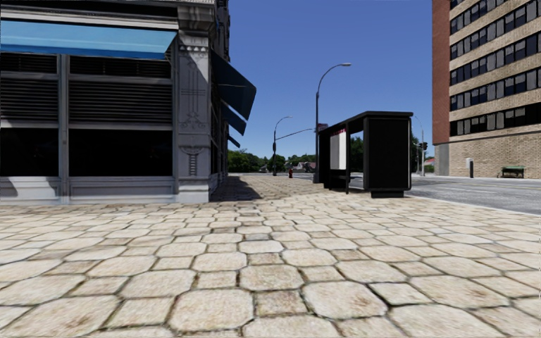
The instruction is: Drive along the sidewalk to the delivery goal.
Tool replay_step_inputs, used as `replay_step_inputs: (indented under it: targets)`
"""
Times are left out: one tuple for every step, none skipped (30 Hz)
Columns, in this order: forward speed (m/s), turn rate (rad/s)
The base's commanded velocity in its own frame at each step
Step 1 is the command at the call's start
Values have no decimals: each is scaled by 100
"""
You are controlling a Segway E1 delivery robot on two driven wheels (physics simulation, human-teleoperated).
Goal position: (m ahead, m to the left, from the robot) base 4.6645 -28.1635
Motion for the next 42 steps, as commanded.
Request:
replay_step_inputs:
  targets:
    - [200,0]
    - [200,0]
    - [200,0]
    - [200,0]
    - [200,0]
    - [200,0]
    - [200,0]
    - [200,0]
    - [200,0]
    - [200,0]
    - [200,0]
    - [200,0]
    - [200,0]
    - [200,0]
    - [200,0]
    - [200,0]
    - [200,0]
    - [200,0]
    - [200,0]
    - [200,0]
    - [200,0]
    - [200,0]
    - [200,0]
    - [200,0]
    - [200,0]
    - [200,0]
    - [200,0]
    - [200,0]
    - [200,0]
    - [200,0]
    - [200,0]
    - [200,0]
    - [200,0]
    - [200,0]
    - [200,0]
    - [200,0]
    - [200,0]
    - [200,0]
    - [200,0]
    - [200,0]
    - [200,0]
    - [200,0]
